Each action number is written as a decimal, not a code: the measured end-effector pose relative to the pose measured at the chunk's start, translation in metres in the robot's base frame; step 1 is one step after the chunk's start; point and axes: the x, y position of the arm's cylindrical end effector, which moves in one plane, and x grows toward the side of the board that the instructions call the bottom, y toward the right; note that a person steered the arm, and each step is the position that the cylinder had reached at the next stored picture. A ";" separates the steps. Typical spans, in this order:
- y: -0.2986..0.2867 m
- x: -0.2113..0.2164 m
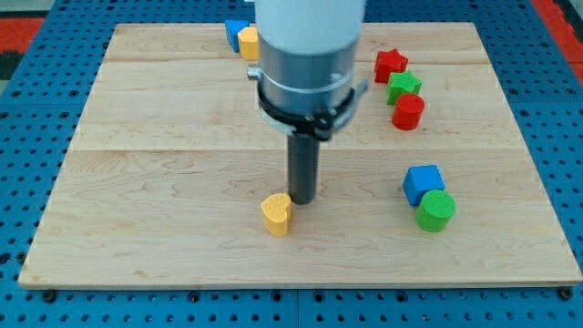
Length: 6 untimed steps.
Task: Slightly slide the yellow heart upwards
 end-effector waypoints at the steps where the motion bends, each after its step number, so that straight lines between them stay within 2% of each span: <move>1: 0.007 0.023; 2: 0.021 0.049; 3: -0.039 0.063; 4: -0.079 0.055; 5: -0.080 0.028; 6: -0.075 -0.018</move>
